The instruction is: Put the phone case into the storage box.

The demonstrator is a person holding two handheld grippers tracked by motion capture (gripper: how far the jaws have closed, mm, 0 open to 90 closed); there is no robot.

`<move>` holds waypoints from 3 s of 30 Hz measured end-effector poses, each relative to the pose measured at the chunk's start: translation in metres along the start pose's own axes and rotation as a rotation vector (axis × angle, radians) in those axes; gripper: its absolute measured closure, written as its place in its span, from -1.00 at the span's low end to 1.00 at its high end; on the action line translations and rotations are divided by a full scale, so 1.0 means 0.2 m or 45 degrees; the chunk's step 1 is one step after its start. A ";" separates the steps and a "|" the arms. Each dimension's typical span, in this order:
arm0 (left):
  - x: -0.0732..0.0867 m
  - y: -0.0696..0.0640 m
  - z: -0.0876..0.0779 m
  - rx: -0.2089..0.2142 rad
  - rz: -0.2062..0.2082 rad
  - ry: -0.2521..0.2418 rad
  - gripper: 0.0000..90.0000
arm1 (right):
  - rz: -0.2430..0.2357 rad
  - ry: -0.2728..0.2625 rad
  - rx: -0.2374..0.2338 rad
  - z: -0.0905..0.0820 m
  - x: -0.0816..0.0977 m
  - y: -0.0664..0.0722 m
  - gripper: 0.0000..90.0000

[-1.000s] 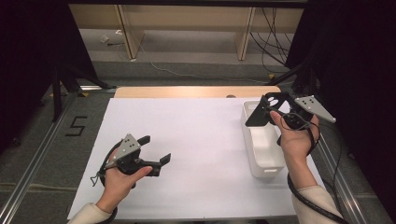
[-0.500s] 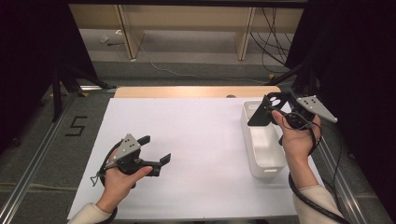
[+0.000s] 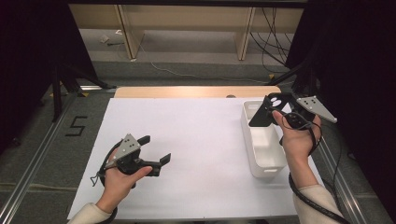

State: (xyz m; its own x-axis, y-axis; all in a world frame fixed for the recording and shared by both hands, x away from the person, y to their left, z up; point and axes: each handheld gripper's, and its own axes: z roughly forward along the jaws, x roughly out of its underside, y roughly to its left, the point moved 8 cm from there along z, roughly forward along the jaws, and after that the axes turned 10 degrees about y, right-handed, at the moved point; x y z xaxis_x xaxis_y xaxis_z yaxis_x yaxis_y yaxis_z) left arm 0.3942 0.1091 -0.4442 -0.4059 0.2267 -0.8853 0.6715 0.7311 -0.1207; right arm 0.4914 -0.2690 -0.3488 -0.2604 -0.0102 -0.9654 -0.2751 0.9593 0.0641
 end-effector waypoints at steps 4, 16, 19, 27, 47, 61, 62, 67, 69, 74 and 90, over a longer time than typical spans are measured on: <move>0.00 0.00 0.00 -0.003 0.003 0.000 -1.00 | 0.004 0.006 0.001 0.00 0.01 0.00 -0.67; 0.00 0.00 0.00 0.000 0.001 0.000 -1.00 | 0.001 0.019 0.015 0.01 0.02 -0.02 -0.67; 0.00 0.00 0.00 -0.003 0.004 0.000 -1.00 | -0.002 0.022 0.016 0.01 0.02 -0.02 -0.67; 0.00 0.00 0.00 0.000 0.002 -0.001 -1.00 | -0.002 0.029 0.025 0.02 0.04 -0.03 -0.67; 0.00 0.00 0.00 -0.002 0.002 -0.002 -1.00 | -0.011 0.048 0.036 0.04 0.06 -0.04 -0.67; 0.00 0.00 0.00 0.001 0.001 -0.002 -1.00 | -0.021 0.061 0.036 0.05 0.08 -0.04 -0.67; 0.00 0.00 0.00 0.000 0.001 -0.002 -1.00 | -0.023 0.063 0.035 0.05 0.08 -0.03 -0.67; 0.00 0.00 0.00 -0.001 -0.003 -0.002 -1.00 | -0.031 0.068 0.036 0.06 0.09 -0.03 -0.67; 0.00 0.00 0.00 0.001 -0.002 -0.002 -1.00 | -0.036 0.069 0.033 0.07 0.10 -0.03 -0.67; 0.00 0.00 0.00 0.002 -0.002 0.000 -1.00 | -0.044 0.077 0.033 0.07 0.10 -0.03 -0.67; 0.01 0.01 0.01 0.001 -0.002 0.003 -1.00 | -0.068 0.074 0.038 0.09 0.09 -0.03 -0.67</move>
State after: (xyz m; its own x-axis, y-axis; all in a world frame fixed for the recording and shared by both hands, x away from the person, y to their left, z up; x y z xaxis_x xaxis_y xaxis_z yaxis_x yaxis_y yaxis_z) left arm 0.3955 0.1093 -0.4461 -0.4081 0.2271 -0.8842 0.6713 0.7310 -0.1221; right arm 0.5054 -0.2707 -0.3721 -0.2992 -0.0773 -0.9510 -0.2623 0.9650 0.0041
